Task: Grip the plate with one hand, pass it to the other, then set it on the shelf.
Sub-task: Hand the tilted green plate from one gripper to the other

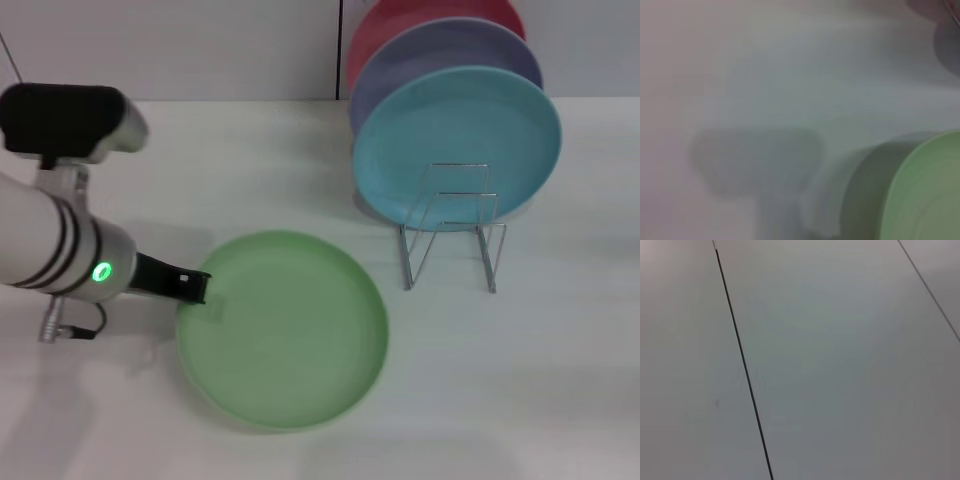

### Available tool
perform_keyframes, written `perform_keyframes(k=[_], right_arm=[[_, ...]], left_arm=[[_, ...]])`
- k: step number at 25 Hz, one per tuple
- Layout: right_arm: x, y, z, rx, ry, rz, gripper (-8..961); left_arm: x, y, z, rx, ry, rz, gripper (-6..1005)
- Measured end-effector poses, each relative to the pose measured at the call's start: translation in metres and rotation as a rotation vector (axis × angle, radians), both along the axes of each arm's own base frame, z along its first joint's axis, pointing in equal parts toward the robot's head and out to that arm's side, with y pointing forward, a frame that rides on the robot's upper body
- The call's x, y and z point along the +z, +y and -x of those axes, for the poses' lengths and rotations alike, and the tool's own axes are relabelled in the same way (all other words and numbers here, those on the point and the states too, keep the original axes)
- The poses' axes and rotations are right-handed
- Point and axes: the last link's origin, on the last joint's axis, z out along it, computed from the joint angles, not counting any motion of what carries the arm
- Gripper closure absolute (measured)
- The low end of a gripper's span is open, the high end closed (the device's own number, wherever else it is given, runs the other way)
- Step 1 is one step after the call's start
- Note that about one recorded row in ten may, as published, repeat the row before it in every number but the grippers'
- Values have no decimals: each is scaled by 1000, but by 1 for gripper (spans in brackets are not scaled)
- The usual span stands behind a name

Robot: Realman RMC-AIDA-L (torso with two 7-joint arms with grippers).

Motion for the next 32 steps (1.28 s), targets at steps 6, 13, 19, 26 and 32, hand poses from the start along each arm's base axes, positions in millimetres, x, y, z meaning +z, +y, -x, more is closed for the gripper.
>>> perform_keyframes(k=[6,13,19,26,32], right_arm=[[-1,3,3,10,0,5,269],[-6,8,6,16,10,15,269],[-17,5,13,42,25,14,269],[-32,2,19,62,44,24,269],[-42,5,24,86,47,70,269]], left_arm=[[23,-6,12,-21,-88,-70,954],[46,-10,26,-110,-227,-151,963],[55,-12,48,-232,-292,-301,963],[50,-5,77,-353,-362,-490,962],[57,11,88,-422,-367,-576,962]])
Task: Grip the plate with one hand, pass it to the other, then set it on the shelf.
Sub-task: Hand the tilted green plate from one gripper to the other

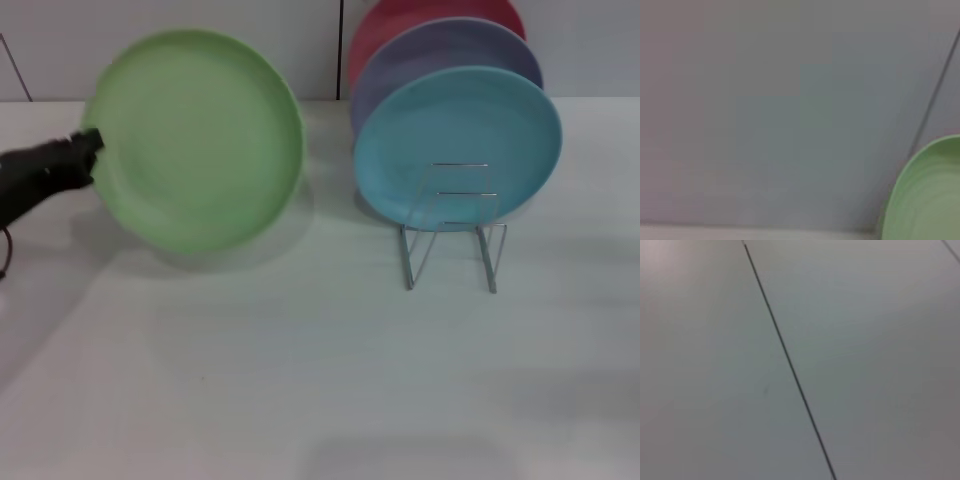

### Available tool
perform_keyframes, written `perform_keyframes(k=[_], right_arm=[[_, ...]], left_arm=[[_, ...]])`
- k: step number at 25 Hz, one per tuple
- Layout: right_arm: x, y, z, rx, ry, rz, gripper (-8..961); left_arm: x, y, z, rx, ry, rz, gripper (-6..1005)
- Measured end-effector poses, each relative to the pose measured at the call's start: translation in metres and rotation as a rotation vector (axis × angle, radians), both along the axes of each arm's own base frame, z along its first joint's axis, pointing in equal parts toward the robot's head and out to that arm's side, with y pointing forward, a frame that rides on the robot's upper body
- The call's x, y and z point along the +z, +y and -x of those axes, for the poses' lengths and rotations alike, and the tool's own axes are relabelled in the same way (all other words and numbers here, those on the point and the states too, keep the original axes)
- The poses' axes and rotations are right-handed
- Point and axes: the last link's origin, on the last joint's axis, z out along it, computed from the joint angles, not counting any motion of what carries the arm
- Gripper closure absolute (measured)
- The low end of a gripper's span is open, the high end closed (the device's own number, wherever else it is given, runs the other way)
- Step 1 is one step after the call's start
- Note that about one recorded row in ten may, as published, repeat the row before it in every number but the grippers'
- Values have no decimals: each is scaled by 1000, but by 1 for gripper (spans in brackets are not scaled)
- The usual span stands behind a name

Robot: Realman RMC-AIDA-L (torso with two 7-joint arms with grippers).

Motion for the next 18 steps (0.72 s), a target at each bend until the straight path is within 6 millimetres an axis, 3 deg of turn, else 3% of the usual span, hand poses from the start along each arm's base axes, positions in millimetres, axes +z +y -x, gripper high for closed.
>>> perform_keyframes(k=[5,12,18], right_arm=[[-3,3,2,1,1,11,268],[-6,9,4,-7,3,24,268],[-4,16,6,-12,-20,25,268]], left_arm=[[9,10,-4,-40,66,-10,962],[13,20,-22,-134,292,8,962],[27,26,-39,-155,452,-127,963]])
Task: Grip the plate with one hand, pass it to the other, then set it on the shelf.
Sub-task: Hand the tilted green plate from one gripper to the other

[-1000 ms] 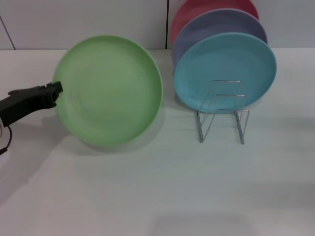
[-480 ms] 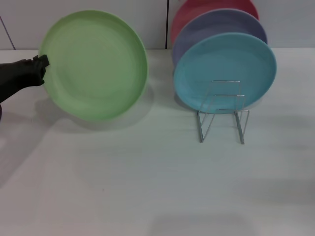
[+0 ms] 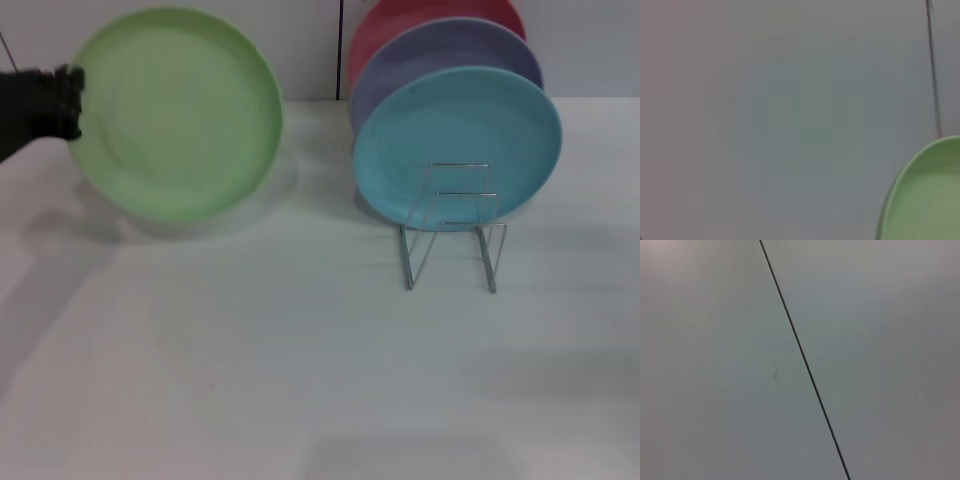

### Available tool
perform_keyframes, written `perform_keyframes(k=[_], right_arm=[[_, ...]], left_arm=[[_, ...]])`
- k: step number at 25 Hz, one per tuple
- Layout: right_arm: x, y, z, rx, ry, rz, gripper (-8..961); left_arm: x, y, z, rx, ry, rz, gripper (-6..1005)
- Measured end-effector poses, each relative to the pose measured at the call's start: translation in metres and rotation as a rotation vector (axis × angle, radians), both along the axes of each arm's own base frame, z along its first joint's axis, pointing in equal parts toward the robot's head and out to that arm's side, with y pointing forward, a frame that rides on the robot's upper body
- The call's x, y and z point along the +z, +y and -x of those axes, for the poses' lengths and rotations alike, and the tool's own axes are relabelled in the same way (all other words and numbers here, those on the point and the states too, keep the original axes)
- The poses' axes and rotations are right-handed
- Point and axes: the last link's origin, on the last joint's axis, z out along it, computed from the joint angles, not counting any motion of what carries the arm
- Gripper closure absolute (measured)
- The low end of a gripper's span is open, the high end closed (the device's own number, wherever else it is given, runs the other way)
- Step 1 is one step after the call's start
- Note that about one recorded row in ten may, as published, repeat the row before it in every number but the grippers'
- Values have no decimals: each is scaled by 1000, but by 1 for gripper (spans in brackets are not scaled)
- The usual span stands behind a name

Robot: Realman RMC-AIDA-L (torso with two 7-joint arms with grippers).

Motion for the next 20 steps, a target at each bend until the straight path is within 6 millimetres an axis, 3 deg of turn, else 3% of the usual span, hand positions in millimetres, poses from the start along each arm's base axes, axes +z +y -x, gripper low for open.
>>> perform_keyframes(k=[3,12,20], right_arm=[[1,2,1,2,-6,-1,268],[5,3,-2,-10,-21,-2,268],[8,3,-3,-12,-28,-5,269]], left_arm=[[-2,-1,-10,-27,94,-76,963],[-34,-9,-35,-59,350,-294,963],[-47,-24,-49,-161,232,-438,963]])
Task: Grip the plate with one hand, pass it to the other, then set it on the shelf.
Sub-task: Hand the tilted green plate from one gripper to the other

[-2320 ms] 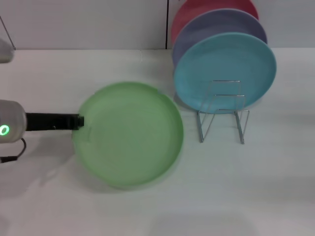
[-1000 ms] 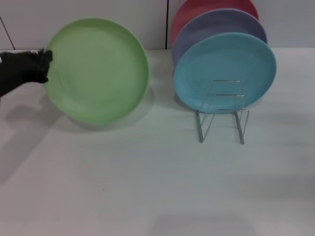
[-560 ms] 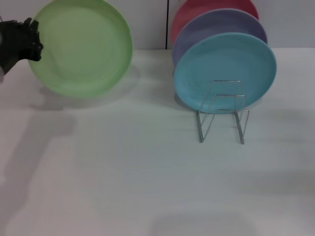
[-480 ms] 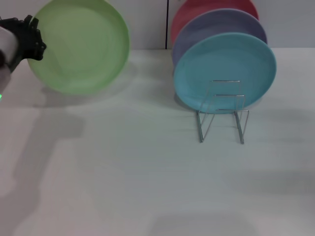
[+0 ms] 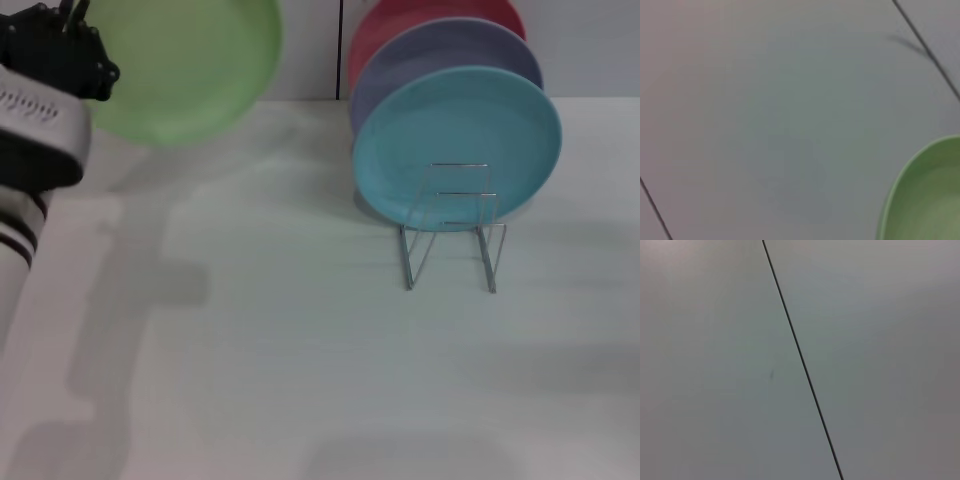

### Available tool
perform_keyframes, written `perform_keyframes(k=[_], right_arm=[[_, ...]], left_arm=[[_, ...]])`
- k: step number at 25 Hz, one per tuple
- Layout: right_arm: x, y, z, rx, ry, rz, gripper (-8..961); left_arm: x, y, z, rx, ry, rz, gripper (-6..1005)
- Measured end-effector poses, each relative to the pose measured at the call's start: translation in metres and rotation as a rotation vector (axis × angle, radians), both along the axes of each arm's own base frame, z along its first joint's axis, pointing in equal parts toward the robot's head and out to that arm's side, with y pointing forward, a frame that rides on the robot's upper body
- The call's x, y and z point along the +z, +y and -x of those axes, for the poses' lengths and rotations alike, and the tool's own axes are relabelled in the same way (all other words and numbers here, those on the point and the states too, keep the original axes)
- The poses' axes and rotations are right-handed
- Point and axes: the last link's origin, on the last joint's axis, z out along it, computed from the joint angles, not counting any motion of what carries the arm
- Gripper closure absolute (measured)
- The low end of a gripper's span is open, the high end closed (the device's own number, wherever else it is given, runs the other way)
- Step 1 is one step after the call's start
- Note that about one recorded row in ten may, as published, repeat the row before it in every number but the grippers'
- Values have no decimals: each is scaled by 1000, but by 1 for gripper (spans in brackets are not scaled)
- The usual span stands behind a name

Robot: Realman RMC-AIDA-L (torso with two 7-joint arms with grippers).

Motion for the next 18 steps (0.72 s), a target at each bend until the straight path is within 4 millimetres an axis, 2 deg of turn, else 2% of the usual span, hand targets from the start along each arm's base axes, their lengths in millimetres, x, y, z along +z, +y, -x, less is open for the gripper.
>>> perform_keyframes(k=[4,10,13,18], right_arm=[[0,0,1,6,0,-2,269],[-4,-8,4,31,0,-10,269],[-12,-16,8,69,-4,4,269],[-38,-35,23,145,-48,52,269]], left_arm=[[-8,-11,8,-120,-190,-4,963],[-16,-23,37,-204,-482,108,963],[-18,-28,47,-217,-551,143,962],[-18,-40,62,-219,-618,142,962]])
